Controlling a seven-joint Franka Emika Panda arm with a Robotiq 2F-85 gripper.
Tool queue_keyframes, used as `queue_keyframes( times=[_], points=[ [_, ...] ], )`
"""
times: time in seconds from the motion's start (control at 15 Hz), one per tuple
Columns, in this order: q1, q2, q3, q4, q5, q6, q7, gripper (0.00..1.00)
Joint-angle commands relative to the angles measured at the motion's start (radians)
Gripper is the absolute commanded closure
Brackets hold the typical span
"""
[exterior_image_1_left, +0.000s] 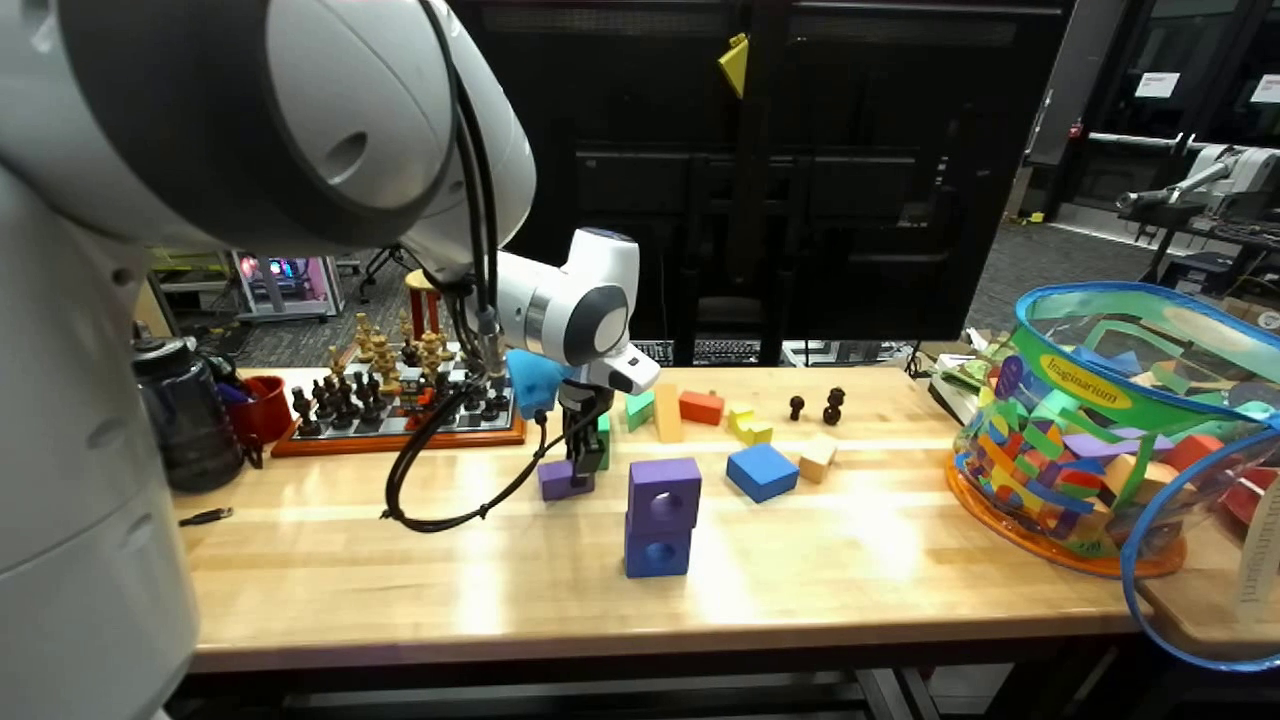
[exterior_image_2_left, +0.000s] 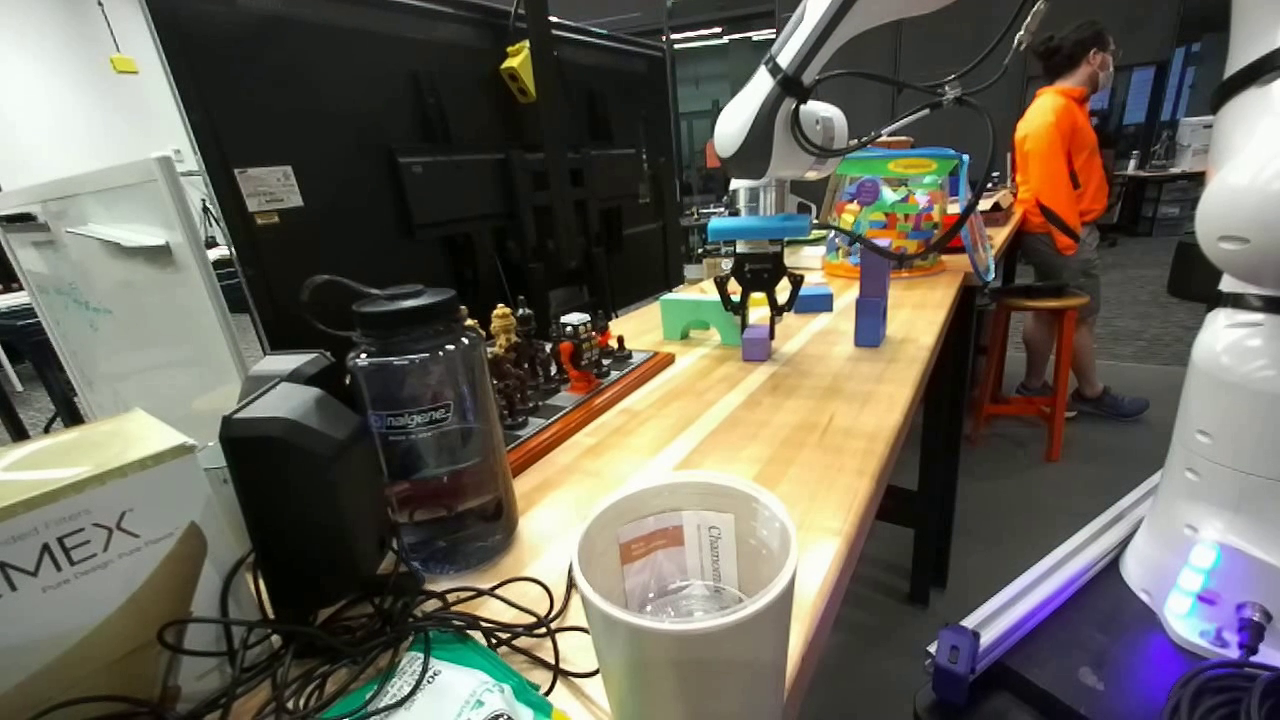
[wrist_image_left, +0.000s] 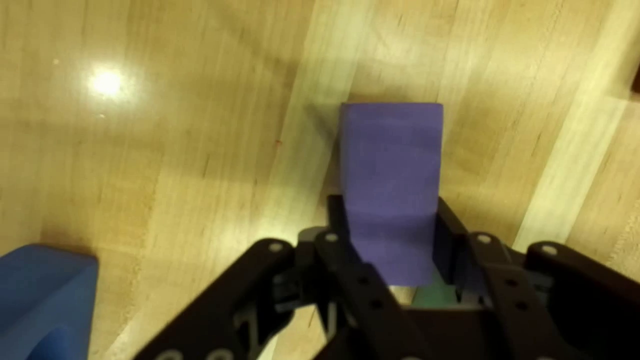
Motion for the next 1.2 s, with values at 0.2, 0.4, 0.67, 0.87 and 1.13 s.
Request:
queue_keyframes(
  times=[0.2, 0.4, 0.67, 0.87, 1.13],
  points=[
    [0.021, -0.154, -0.005, -0.075, 0.012, -0.107, 0.009, 0.84],
    [0.014, -0.239, -0.003, -0.106, 0.013, -0.139, 0.008, 0.84],
    [-0.006, -0.359, -0.007, -0.133, 0.033, -0.187, -0.004, 0.84],
    [-0.023, -0.438, -0.013, -0.139, 0.045, -0.219, -0.007, 0.84],
    [-0.053, -0.513, -0.022, -0.132, 0.046, -0.268, -0.005, 0.84]
  ],
)
